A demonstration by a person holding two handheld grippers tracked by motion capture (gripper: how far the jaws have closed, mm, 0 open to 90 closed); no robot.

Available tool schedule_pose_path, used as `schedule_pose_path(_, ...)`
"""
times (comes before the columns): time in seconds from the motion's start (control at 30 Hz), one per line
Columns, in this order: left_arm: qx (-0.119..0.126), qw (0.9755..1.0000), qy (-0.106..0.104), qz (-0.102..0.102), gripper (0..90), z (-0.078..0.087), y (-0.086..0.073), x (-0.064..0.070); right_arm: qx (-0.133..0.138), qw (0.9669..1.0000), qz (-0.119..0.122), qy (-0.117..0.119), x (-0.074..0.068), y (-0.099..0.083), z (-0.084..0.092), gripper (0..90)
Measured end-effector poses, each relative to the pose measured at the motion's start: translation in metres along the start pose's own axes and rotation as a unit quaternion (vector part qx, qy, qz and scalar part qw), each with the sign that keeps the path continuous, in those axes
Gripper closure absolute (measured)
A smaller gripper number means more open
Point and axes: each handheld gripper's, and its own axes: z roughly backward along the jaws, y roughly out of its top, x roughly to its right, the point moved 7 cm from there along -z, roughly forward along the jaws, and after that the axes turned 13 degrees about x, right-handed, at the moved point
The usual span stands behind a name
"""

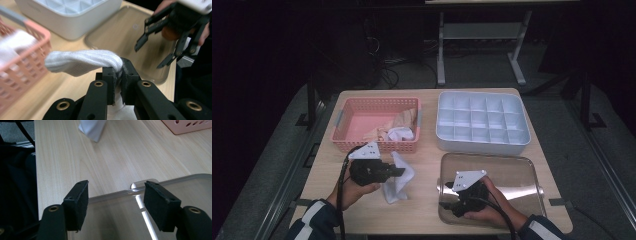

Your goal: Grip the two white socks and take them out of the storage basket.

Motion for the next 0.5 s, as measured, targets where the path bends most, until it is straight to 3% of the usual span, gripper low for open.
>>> schedule_pose_path(0.07, -0.017, 0.9997, 0.013, -0.014, 73.0, -0.008, -0.01, -0.004, 0.0, 1.0, -0.002, 0.001, 0.0, 0.0, 0.0, 36.3)
schedule_pose_path(0.1, -0.017, 0.9997, 0.013, -0.014, 63.7, -0.008, -0.01, -0.004, 0.0, 1.0, -0.002, 0.001, 0.0, 0.0, 0.0, 36.3)
schedule_pose_path(0.13, -0.031, 0.9976, 0.053, -0.031, 53.3, -0.009, -0.016, -0.014, -0.002, 1.0, 0.003, 0.0, 0.002, -0.001, 0.0, 36.7)
schedule_pose_path(0.17, -0.031, 0.9976, 0.053, -0.031, 47.6, -0.009, -0.016, -0.014, -0.002, 1.0, 0.003, 0.0, 0.002, -0.001, 0.0, 36.7)
schedule_pose_path(0.2, -0.013, 0.998, 0.061, -0.012, 44.8, -0.002, -0.014, -0.021, -0.002, 1.0, -0.007, -0.002, 0.002, -0.001, 0.0, 37.6)
schedule_pose_path(0.23, -0.013, 0.998, 0.061, -0.012, 42.0, -0.002, -0.014, -0.021, -0.002, 1.0, -0.007, -0.002, 0.002, -0.001, 0.0, 37.7)
schedule_pose_path(0.27, 0.006, 0.9973, 0.072, -0.014, 39.7, 0.01, -0.01, -0.025, 0.0, 1.0, -0.004, -0.002, 0.003, -0.001, 0.0, 37.7)
schedule_pose_path(0.37, 0.022, 0.9972, 0.071, -0.007, 38.5, 0.024, -0.008, -0.026, 0.002, 1.0, -0.006, -0.004, 0.004, -0.001, 0.001, 38.0)
schedule_pose_path(0.4, 0.017, 0.9967, 0.079, -0.01, 37.7, 0.029, -0.011, -0.028, 0.003, 1.0, -0.006, -0.006, 0.005, 0.0, 0.001, 38.7)
schedule_pose_path(0.5, 0.015, 0.9956, 0.091, 0.016, 37.7, 0.044, -0.027, -0.031, 0.006, 1.0, -0.004, -0.006, 0.006, 0.002, 0.0, 40.2)
